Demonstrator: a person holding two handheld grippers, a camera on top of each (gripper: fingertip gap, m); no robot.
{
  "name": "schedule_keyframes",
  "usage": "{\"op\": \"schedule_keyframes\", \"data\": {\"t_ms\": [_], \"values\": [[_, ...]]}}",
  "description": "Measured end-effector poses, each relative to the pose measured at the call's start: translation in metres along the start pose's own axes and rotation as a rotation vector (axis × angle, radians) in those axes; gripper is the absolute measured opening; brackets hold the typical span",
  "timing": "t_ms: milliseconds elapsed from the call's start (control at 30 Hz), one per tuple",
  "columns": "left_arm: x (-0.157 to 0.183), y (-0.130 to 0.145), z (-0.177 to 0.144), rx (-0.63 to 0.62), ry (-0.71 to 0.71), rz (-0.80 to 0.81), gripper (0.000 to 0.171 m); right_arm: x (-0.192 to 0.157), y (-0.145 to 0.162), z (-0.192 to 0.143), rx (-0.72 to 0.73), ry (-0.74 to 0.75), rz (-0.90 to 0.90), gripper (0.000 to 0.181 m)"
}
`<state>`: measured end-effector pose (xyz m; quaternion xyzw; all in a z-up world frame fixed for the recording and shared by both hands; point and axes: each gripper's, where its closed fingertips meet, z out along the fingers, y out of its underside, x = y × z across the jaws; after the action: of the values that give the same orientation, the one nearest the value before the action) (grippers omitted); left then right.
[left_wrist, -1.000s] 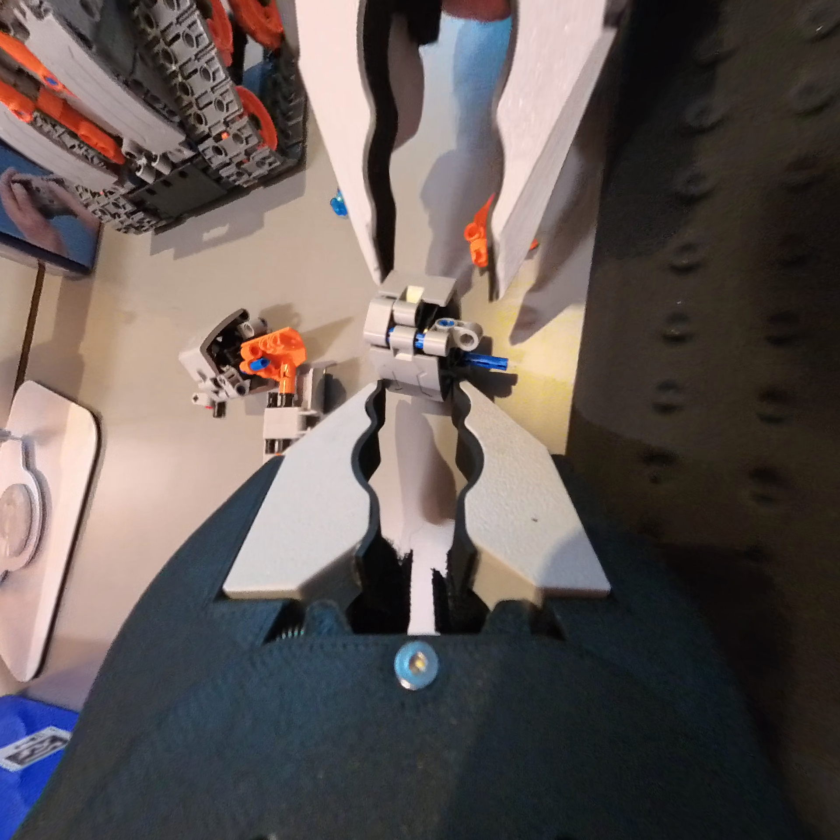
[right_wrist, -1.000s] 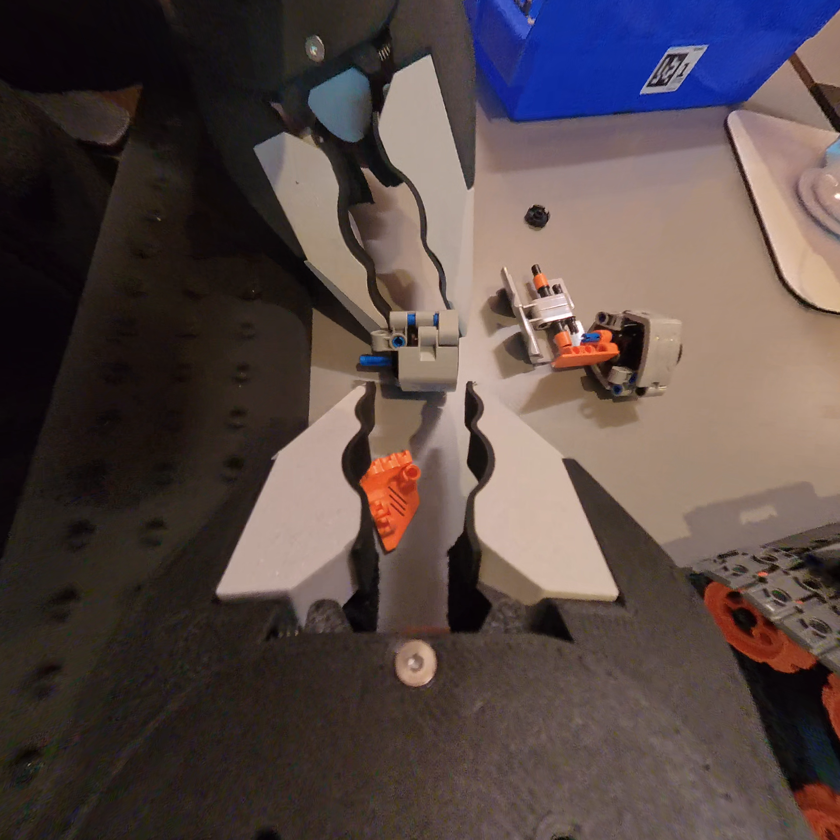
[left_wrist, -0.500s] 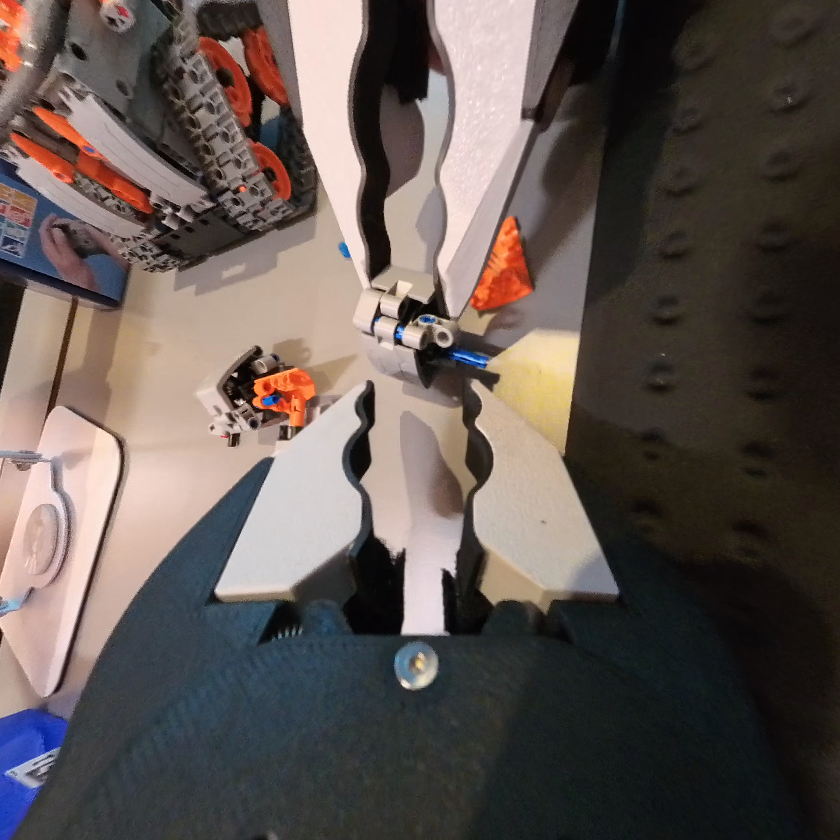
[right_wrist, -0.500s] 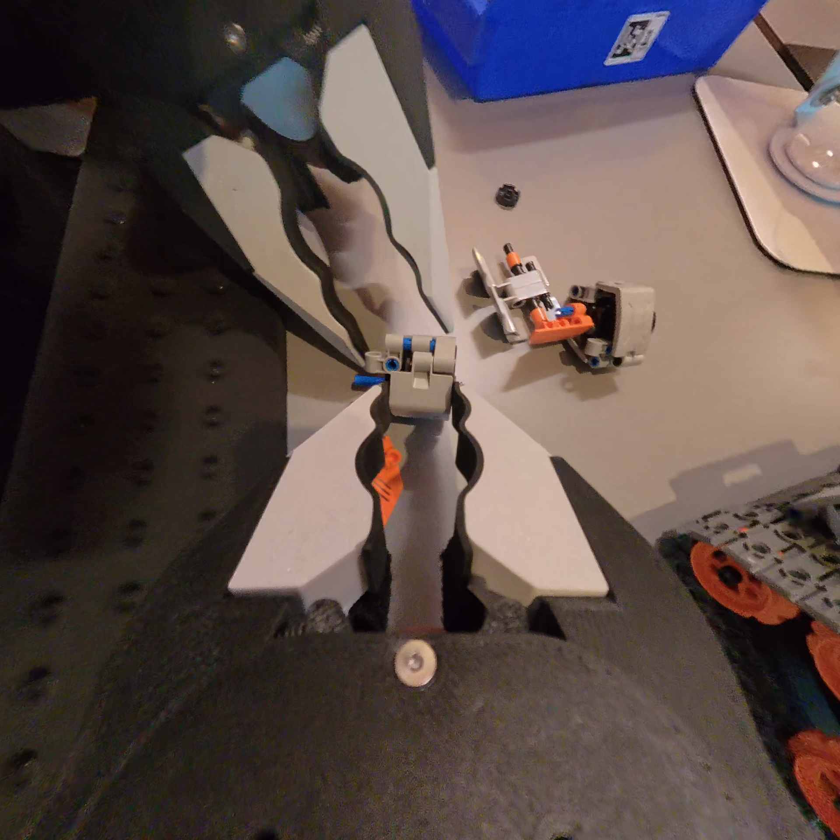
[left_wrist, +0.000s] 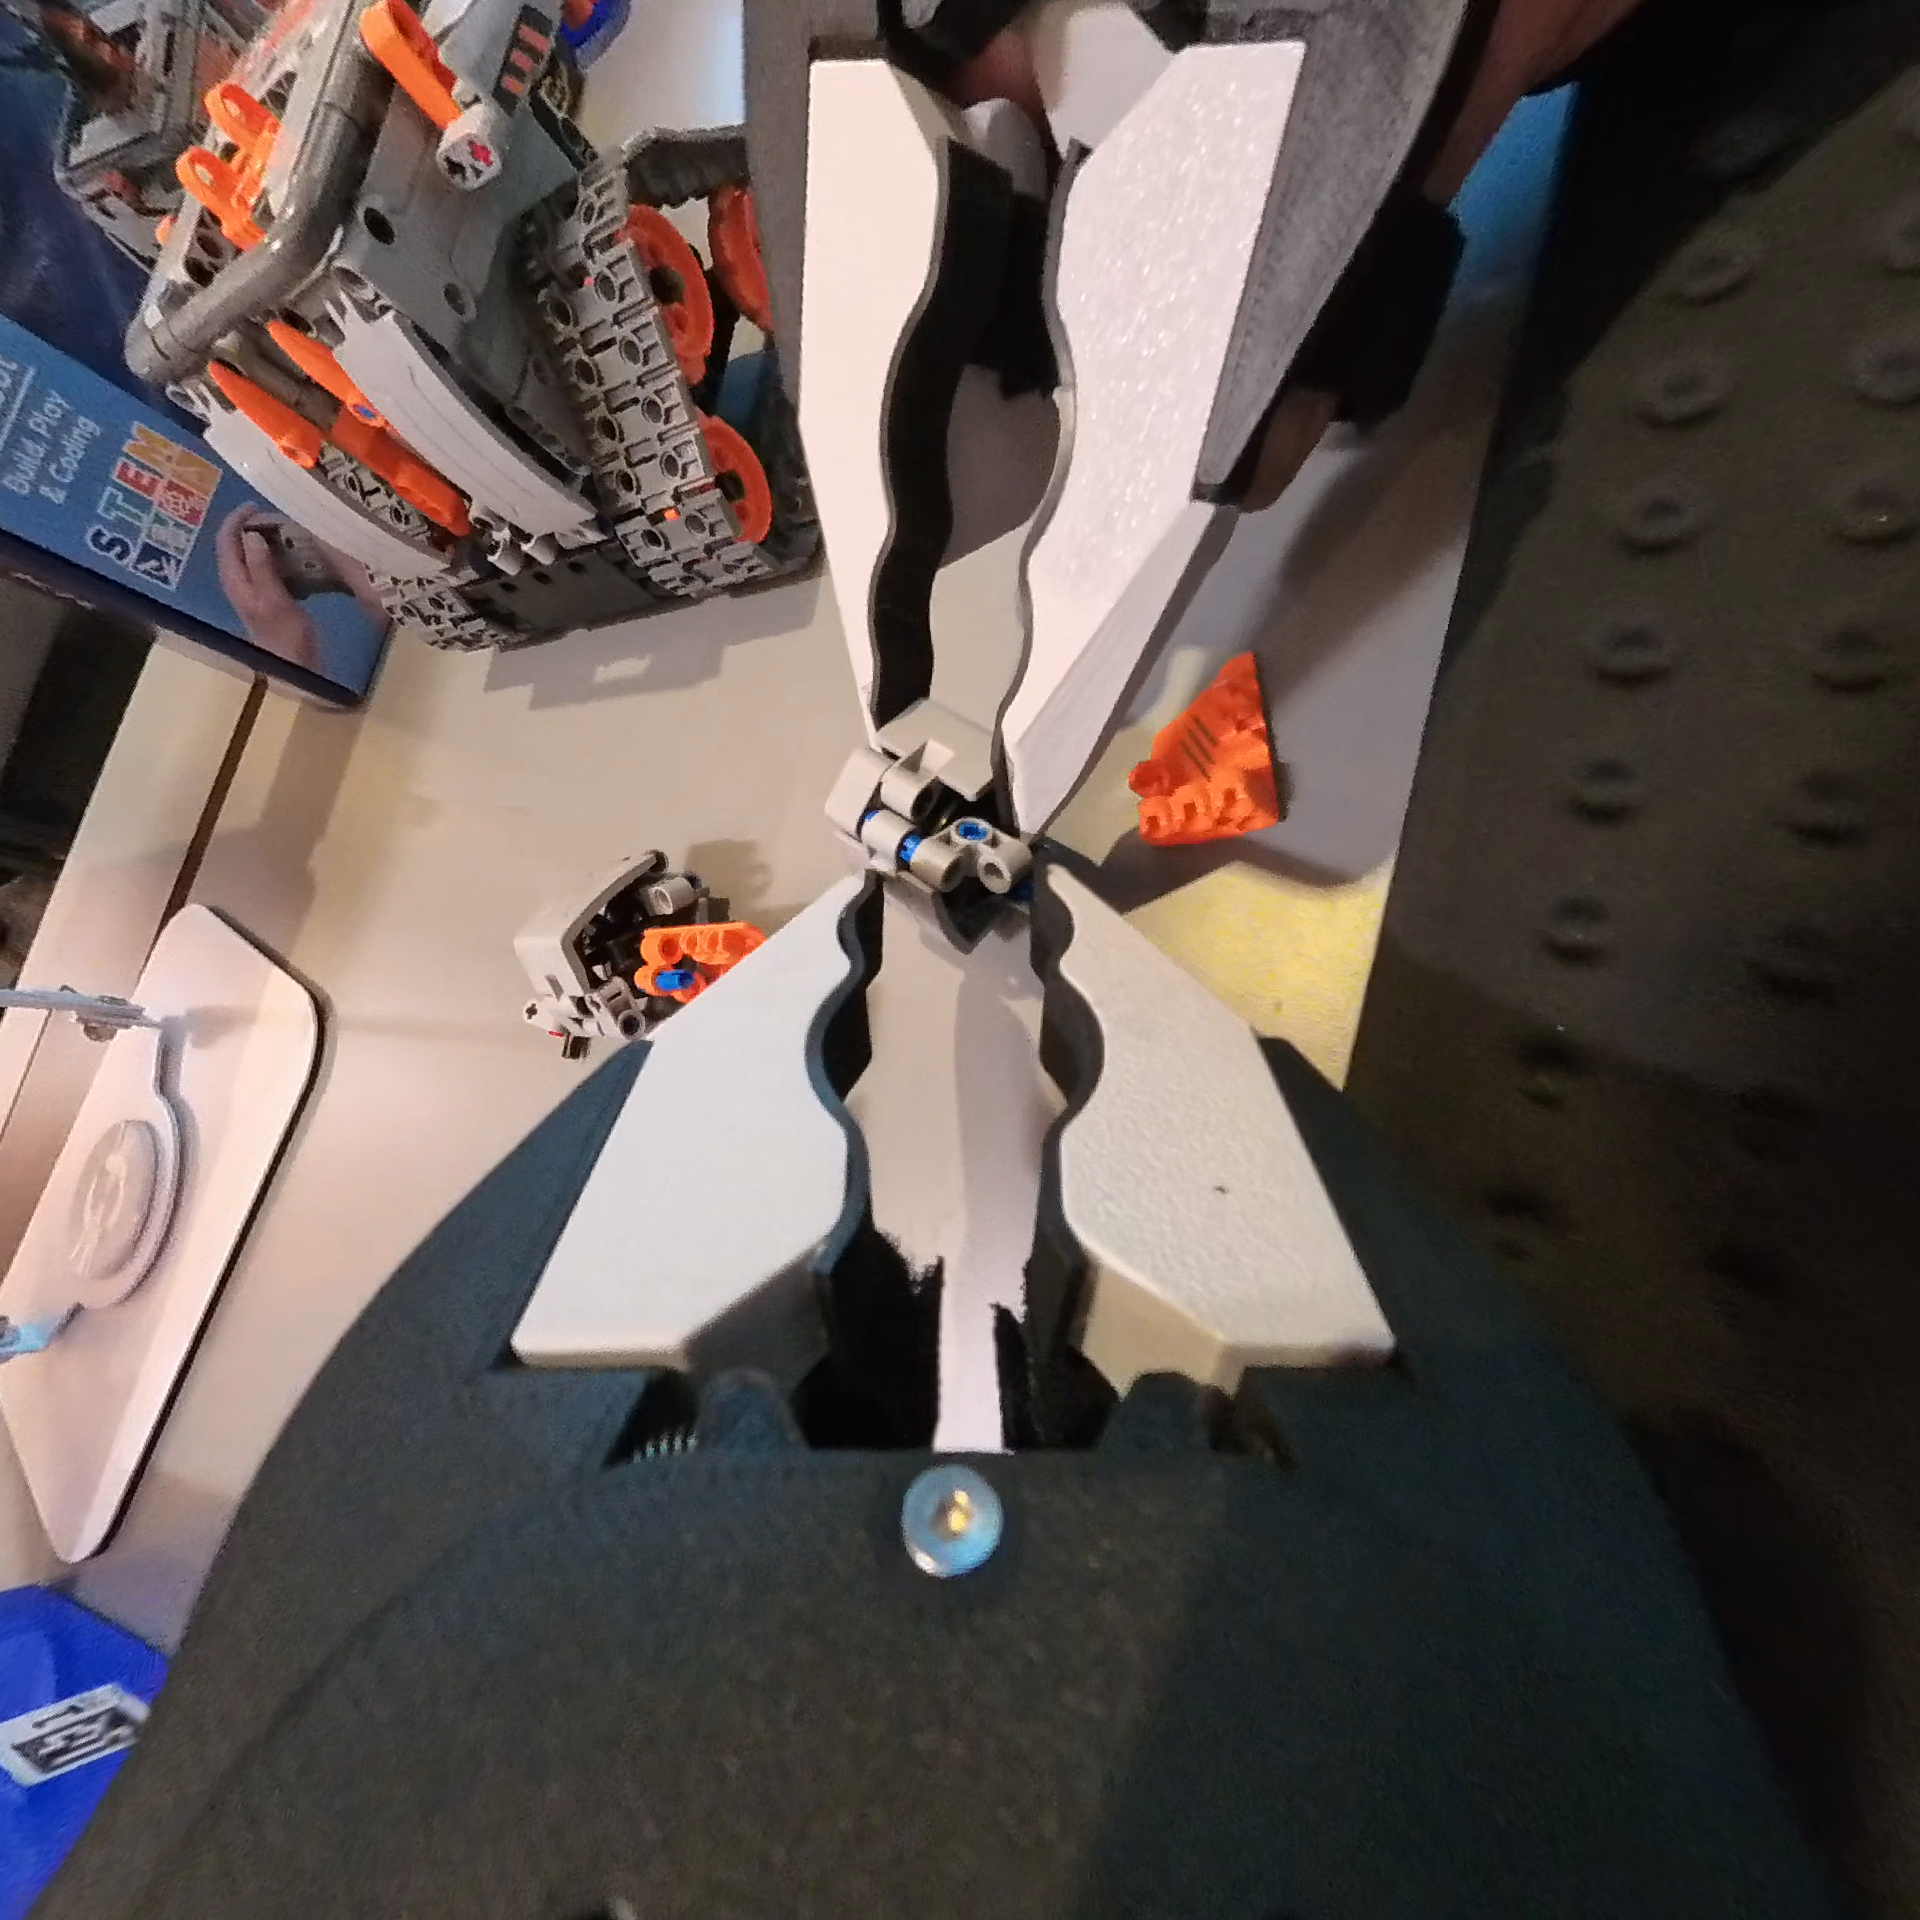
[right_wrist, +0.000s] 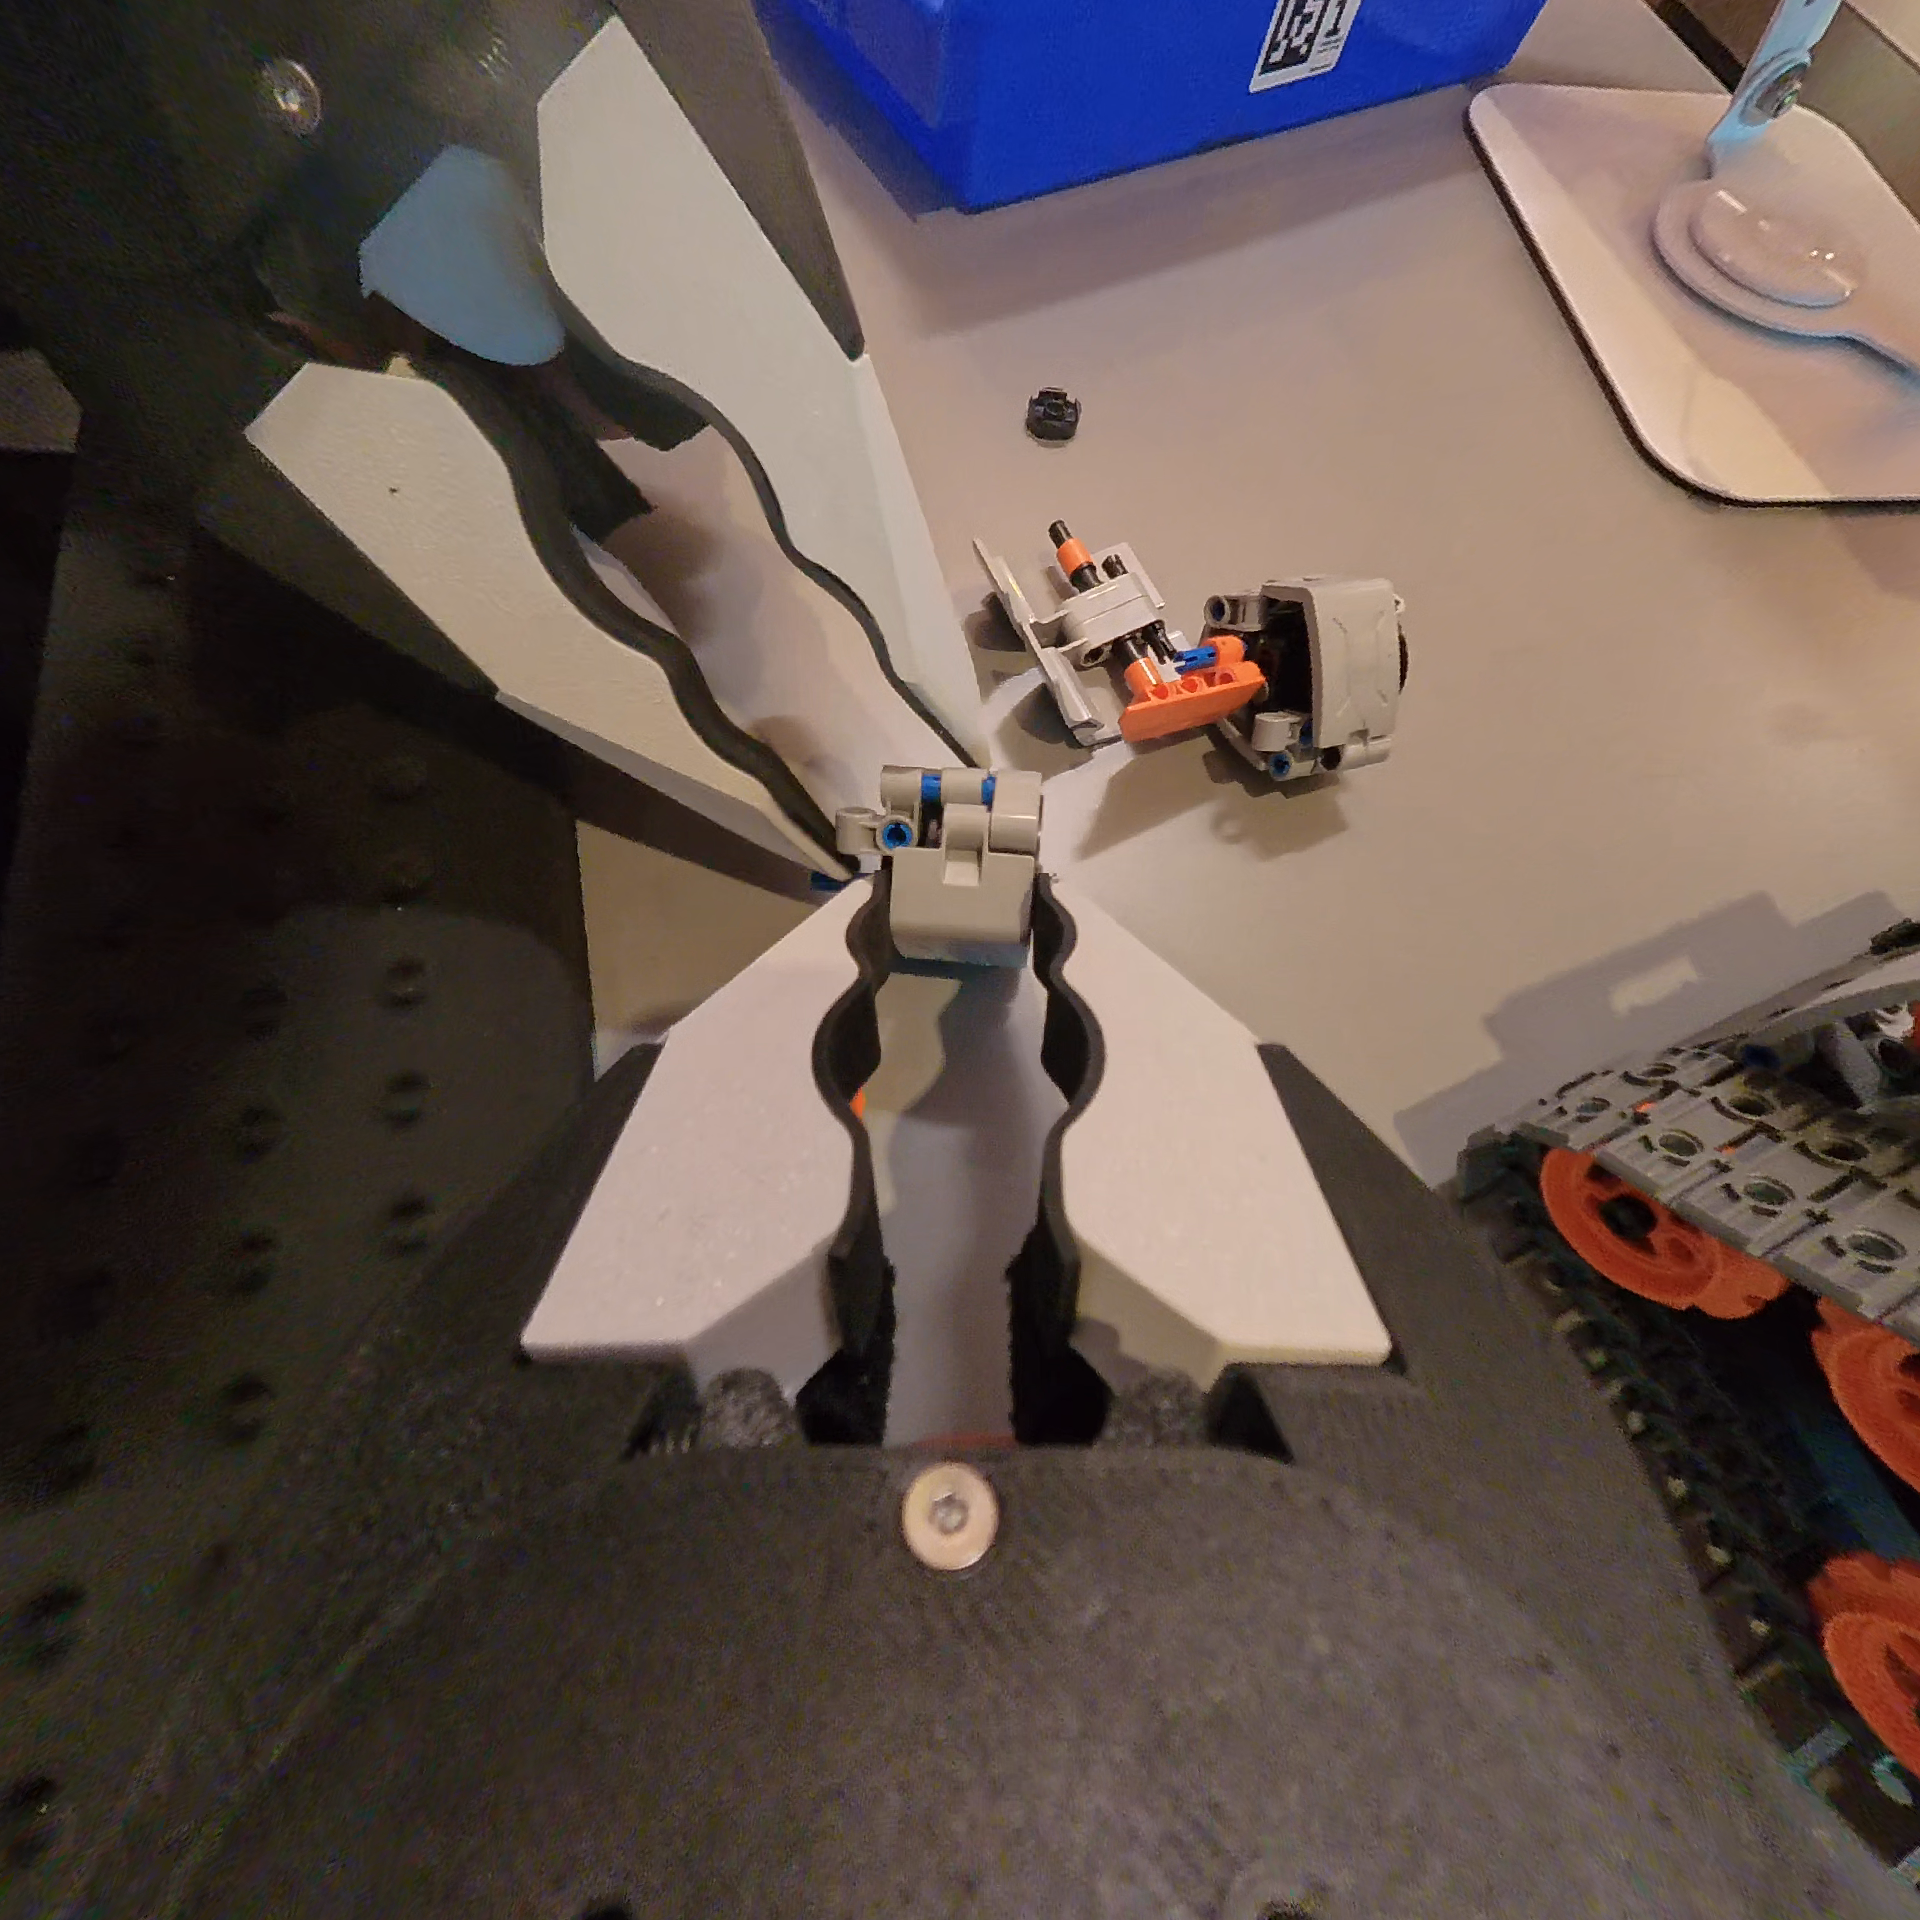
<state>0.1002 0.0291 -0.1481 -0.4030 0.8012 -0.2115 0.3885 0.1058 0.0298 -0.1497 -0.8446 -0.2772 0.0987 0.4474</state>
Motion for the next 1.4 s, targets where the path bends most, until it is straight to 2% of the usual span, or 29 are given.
{"op": "schedule_keyframes", "data": {"t_ms": [233, 567, 800, 1067, 1400], "values": [[-0.004, -0.003, 0.001, -0.004, -0.047, 0.01, 0.023, 0.006, 0.0, -0.002, 0.003, 0.028, 0.031, 0.024], [-0.008, -0.009, 0.003, -0.038, -0.172, 0.174, 0.021, 0.01, 0.001, -0.004, -0.002, 0.042, 0.073, 0.024], [-0.011, -0.01, 0.005, -0.074, -0.229, 0.216, 0.019, 0.012, 0.0, -0.006, 0.001, 0.061, 0.083, 0.024], [-0.008, -0.009, 0.004, -0.072, -0.193, 0.231, 0.018, 0.01, 0.001, -0.007, -0.012, 0.056, 0.042, 0.023], [-0.002, -0.006, 0.002, -0.105, -0.163, 0.398, 0.017, 0.004, 0.005, -0.005, -0.038, 0.008, 0.042, 0.023]]}}
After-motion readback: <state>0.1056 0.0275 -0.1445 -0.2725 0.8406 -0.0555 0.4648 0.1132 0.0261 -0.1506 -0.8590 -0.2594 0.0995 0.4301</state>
